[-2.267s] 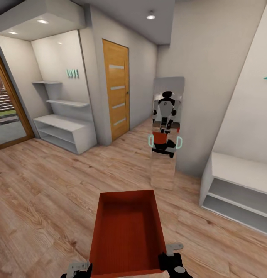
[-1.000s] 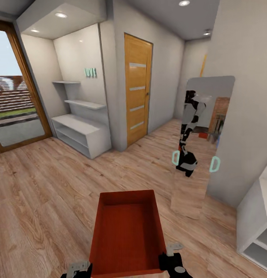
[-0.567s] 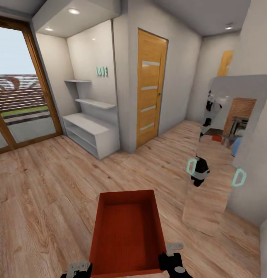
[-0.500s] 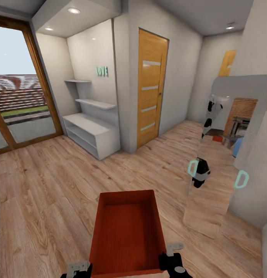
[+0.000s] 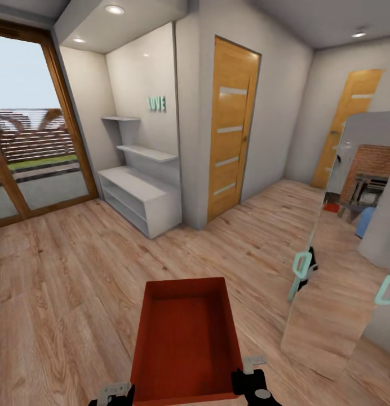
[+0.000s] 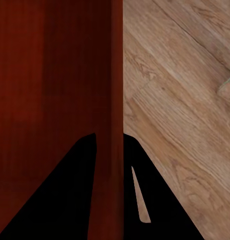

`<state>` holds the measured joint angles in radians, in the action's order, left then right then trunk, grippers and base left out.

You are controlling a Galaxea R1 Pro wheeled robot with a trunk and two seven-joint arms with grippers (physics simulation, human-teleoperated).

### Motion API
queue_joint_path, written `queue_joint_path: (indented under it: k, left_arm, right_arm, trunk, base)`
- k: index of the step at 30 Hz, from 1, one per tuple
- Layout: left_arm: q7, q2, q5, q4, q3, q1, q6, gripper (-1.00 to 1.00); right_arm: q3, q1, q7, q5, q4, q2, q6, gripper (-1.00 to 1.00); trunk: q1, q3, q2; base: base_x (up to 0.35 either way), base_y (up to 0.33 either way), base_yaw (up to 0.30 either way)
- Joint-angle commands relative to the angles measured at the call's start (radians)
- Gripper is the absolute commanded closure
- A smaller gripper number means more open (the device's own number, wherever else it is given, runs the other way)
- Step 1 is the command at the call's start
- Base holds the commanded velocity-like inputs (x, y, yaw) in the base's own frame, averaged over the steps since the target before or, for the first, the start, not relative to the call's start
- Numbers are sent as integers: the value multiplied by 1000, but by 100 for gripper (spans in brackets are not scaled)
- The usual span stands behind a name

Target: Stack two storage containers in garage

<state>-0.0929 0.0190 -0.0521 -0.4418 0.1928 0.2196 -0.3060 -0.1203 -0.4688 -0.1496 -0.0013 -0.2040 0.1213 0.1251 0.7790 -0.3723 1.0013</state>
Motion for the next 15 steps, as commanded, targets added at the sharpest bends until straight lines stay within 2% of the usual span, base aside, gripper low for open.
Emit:
queue_joint_path:
  k: [1,5,12,15]
  left_arm:
    - [1,-9,0,2,17,0,-1,100]
    - [1,-9,0,2,17,0,-1,100]
    - [1,-9,0,2,17,0,-1,100]
    - [1,-9,0,2,17,0,0,100]
  right_arm:
    - [59,-2,-19,9,-3,-2,4,100]
    - [59,-2,-19,8,-3,-2,4,100]
    - [59,-2,-19,9,-3,-2,4,100]
    - [59,-2,-19,8,-3,-2,4,100]
  trunk:
    - [1,-1,1]
    - [1,-1,1]
    - [1,-1,1]
    - [1,-1,1]
  base:
    - [344,0,36]
    - [345,0,126]
    - [345,0,240]
    - [345,0,90]
